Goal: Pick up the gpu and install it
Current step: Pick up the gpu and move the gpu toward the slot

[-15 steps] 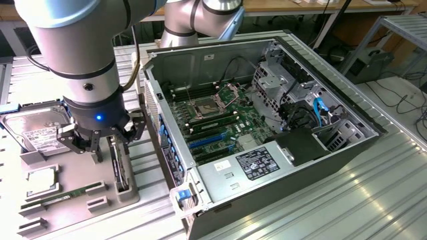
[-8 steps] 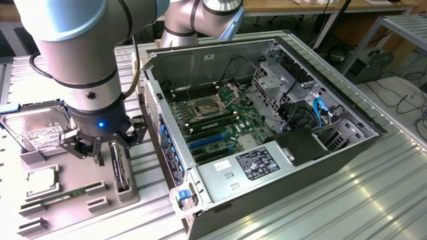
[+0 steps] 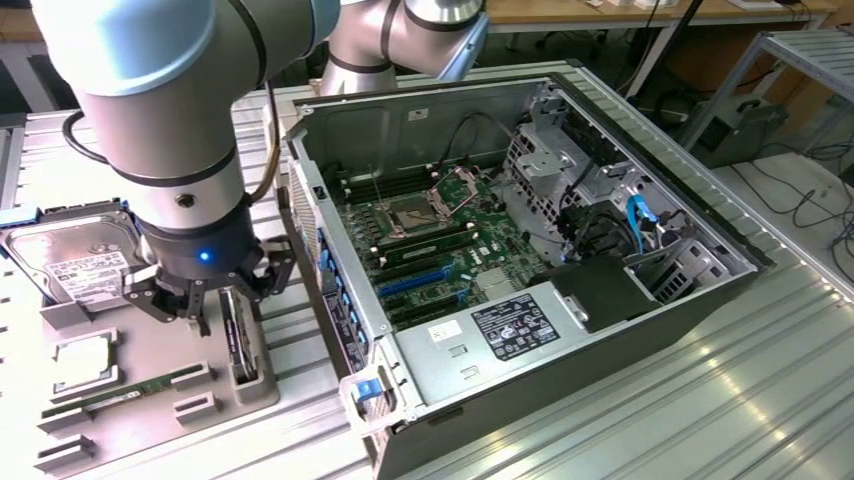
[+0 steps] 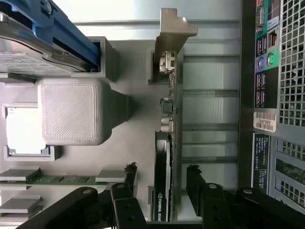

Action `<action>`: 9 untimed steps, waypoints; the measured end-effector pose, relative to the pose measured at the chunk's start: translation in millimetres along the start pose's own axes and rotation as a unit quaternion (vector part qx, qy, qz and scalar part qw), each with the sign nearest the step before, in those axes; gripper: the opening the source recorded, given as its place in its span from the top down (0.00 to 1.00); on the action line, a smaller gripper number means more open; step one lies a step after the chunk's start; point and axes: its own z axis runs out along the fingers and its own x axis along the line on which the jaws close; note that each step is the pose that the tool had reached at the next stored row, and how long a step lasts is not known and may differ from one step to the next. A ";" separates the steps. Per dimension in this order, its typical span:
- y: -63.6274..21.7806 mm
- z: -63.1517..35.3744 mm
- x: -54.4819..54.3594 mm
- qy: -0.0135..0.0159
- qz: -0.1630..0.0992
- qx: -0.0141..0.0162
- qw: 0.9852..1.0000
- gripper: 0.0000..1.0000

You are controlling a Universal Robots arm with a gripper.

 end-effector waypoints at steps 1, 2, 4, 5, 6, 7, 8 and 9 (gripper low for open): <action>0.2 1.8 0.0 0.000 0.000 0.000 1.000 0.46; 1.0 3.6 0.0 0.000 0.000 0.000 1.000 0.46; 2.6 7.4 0.0 0.000 0.000 0.000 1.000 0.46; 2.9 9.1 0.0 0.000 0.000 0.000 1.000 0.46; 3.2 11.0 -0.1 0.000 0.000 0.000 1.000 0.46; 4.6 15.7 -0.1 0.000 0.000 0.001 1.000 0.46; 4.8 17.4 -0.1 0.000 0.000 0.001 1.000 0.46; 4.9 18.6 -0.2 0.000 0.000 0.001 1.000 0.46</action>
